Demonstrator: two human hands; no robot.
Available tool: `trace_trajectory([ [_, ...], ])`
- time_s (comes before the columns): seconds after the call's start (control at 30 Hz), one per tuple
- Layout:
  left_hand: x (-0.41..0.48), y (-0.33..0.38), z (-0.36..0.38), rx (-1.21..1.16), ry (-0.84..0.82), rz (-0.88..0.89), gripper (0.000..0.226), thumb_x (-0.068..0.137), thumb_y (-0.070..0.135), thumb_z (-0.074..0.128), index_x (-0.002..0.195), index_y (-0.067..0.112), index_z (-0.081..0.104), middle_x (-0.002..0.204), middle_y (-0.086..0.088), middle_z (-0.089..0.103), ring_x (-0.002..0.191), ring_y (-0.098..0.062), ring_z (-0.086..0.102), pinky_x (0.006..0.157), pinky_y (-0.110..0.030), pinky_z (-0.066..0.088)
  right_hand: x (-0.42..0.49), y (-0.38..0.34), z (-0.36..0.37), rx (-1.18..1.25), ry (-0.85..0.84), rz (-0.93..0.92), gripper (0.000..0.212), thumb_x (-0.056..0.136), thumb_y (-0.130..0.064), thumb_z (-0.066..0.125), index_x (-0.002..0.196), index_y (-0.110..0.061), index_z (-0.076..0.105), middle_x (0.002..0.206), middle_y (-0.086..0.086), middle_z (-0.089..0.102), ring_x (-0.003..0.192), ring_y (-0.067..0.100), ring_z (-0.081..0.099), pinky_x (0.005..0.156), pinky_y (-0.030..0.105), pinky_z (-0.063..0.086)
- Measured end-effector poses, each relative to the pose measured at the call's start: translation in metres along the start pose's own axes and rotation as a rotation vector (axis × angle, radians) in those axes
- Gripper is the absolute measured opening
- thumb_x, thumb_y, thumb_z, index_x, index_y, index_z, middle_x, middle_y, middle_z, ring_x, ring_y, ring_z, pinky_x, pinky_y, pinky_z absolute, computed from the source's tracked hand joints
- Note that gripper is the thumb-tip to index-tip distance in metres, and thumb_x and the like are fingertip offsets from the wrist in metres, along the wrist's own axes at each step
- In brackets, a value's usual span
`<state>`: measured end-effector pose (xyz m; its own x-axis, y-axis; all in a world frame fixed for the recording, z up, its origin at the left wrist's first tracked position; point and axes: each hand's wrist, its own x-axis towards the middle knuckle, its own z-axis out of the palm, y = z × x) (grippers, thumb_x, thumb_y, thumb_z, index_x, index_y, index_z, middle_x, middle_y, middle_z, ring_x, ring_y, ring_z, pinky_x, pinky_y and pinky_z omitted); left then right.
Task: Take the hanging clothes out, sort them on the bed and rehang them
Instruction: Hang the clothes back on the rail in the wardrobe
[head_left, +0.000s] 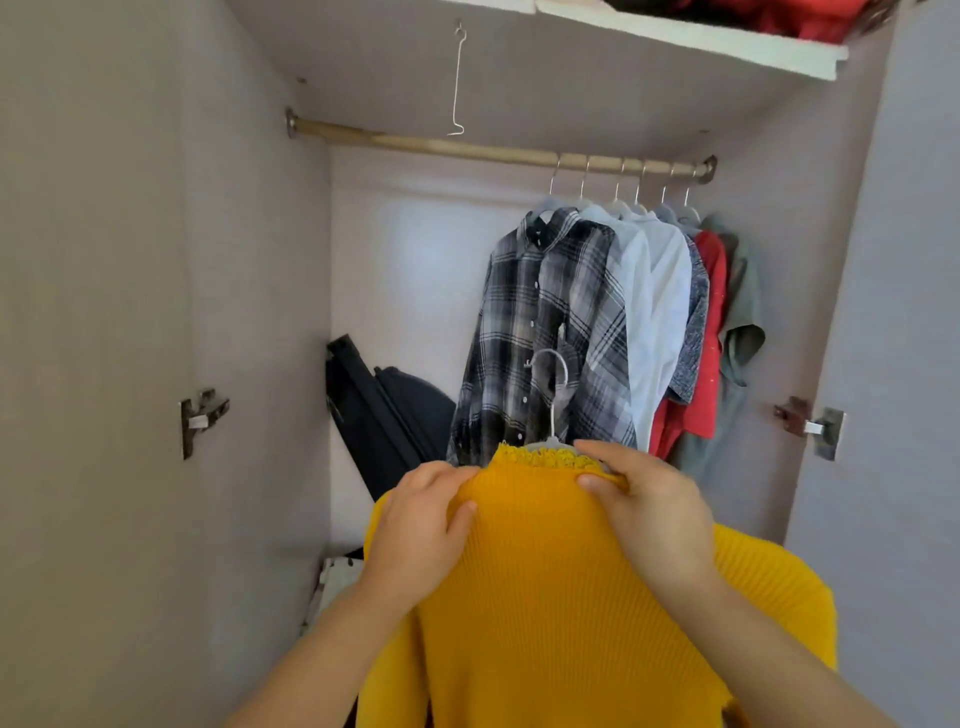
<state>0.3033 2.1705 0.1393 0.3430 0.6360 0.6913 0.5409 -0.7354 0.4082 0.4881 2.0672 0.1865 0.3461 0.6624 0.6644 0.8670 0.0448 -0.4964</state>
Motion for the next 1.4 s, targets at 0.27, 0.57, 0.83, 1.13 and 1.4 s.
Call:
trace_trajectory([
  [0.27, 0.118, -0.049, 0.001, 0.046, 0.114, 0.011, 0.037, 0.09, 0.023, 0.055, 0.127, 0.024, 0.052, 0.121, 0.009, 0.047, 0.115, -0.012, 0.045, 0.095, -0.018, 0.03, 0.136, -0.004, 0.056, 0.023, -0.001, -0.107, 0.033, 0.086, -0.033, 0.061, 0.117, -0.045, 0.058, 0.11, -0.013, 0.065, 0.099, 0.01, 0.057, 0.069, 0.025, 0.04],
  [0.57, 0.284, -0.113, -0.018, 0.07, 0.257, 0.107, 0.043, 0.09, 0.026, 0.055, 0.132, 0.022, 0.047, 0.13, 0.004, 0.044, 0.122, -0.013, 0.041, 0.103, -0.024, 0.029, 0.314, -0.043, 0.1, -0.095, 0.217, -0.206, 0.033, 0.089, -0.033, 0.056, 0.122, -0.04, 0.055, 0.115, -0.008, 0.065, 0.106, 0.017, 0.058, 0.071, 0.028, 0.043],
  [0.83, 0.392, -0.135, -0.033, 0.071, 0.384, 0.157, 0.046, 0.087, 0.022, 0.06, 0.131, 0.019, 0.049, 0.132, -0.003, 0.047, 0.123, -0.019, 0.043, 0.103, -0.027, 0.03, 0.435, -0.053, 0.103, -0.252, 0.374, -0.259, 0.033, 0.092, -0.031, 0.052, 0.125, -0.032, 0.055, 0.117, 0.004, 0.064, 0.107, 0.028, 0.057, 0.075, 0.034, 0.046],
  [1.13, 0.444, -0.136, -0.023, 0.103, 0.438, 0.186, 0.047, 0.089, 0.03, 0.056, 0.134, 0.025, 0.043, 0.138, 0.002, 0.042, 0.126, -0.015, 0.039, 0.103, -0.027, 0.031, 0.516, -0.045, 0.1, -0.325, 0.454, -0.249, 0.025, 0.091, -0.031, 0.054, 0.115, -0.033, 0.061, 0.113, 0.007, 0.065, 0.107, 0.031, 0.057, 0.079, 0.035, 0.046],
  [1.4, 0.459, -0.141, 0.003, 0.128, 0.453, 0.195, 0.047, 0.09, 0.033, 0.054, 0.135, 0.03, 0.041, 0.138, 0.006, 0.041, 0.127, -0.011, 0.037, 0.102, -0.022, 0.028, 0.54, -0.012, 0.123, -0.307, 0.363, -0.326, 0.032, 0.09, -0.034, 0.054, 0.122, -0.037, 0.057, 0.122, 0.001, 0.062, 0.114, 0.026, 0.054, 0.083, 0.034, 0.045],
])
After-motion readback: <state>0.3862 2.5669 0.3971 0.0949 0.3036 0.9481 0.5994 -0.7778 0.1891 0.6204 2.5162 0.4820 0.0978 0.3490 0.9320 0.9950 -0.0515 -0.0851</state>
